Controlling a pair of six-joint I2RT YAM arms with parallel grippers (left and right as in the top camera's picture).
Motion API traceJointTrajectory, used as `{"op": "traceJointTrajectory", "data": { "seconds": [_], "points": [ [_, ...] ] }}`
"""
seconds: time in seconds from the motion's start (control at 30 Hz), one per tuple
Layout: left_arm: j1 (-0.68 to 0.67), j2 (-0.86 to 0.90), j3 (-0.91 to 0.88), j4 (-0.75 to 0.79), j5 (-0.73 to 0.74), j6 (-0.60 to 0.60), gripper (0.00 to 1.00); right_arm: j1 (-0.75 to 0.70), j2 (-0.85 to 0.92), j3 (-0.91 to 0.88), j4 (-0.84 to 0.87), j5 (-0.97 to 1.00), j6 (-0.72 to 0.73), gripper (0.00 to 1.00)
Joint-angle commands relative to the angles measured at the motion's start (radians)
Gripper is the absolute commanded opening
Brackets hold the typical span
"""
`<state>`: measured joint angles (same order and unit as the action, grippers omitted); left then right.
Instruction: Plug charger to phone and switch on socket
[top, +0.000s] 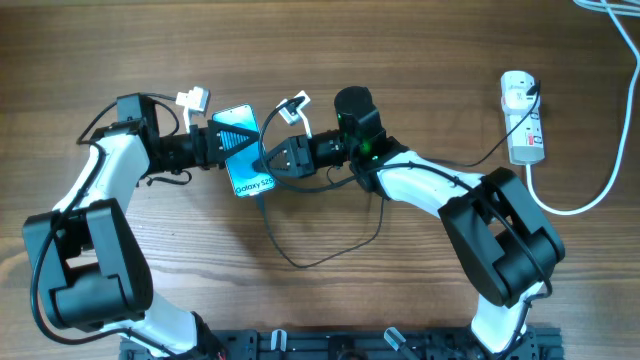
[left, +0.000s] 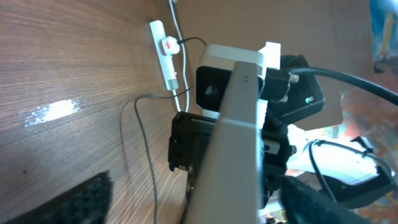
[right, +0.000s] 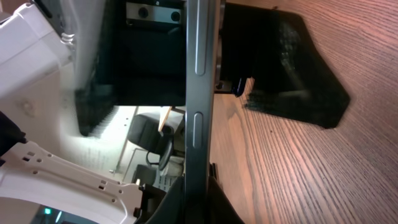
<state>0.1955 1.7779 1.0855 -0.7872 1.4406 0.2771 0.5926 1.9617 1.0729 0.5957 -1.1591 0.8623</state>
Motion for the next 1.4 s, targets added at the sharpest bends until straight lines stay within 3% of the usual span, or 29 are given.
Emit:
{"op": "traceJointTrajectory", "data": {
  "seconds": [0.0,0.17,0.5,0.87,1.17,1.37],
  "points": [
    [0.001,-0.012,-0.006,0.003,-0.011,0.006,1.00,0.004,-0.013,0.021,0.012,-0.016,-0.026,0.04],
    [0.001,-0.012,-0.006,0.010,-0.019,0.006,1.00,-0.009,-0.013,0.020,-0.055,0.006,-0.066,0.04],
    [0.001,-0.012,-0.006,0.014,-0.033,0.006,1.00,-0.079,-0.013,0.019,-0.525,0.297,-0.272,0.04],
    [0.001,-0.012,-0.006,0.054,-0.182,0.002,1.00,-0.083,-0.013,0.019,-0.560,0.344,-0.286,0.04],
    [0.001,-0.012,-0.006,0.070,-0.205,0.002,1.00,-0.099,-0.013,0.020,-0.550,0.435,-0.225,0.04],
    [0.001,-0.012,-0.006,0.070,-0.219,0.002,1.00,-0.110,-0.013,0.020,-0.661,0.537,-0.268,0.05]
  ]
}}
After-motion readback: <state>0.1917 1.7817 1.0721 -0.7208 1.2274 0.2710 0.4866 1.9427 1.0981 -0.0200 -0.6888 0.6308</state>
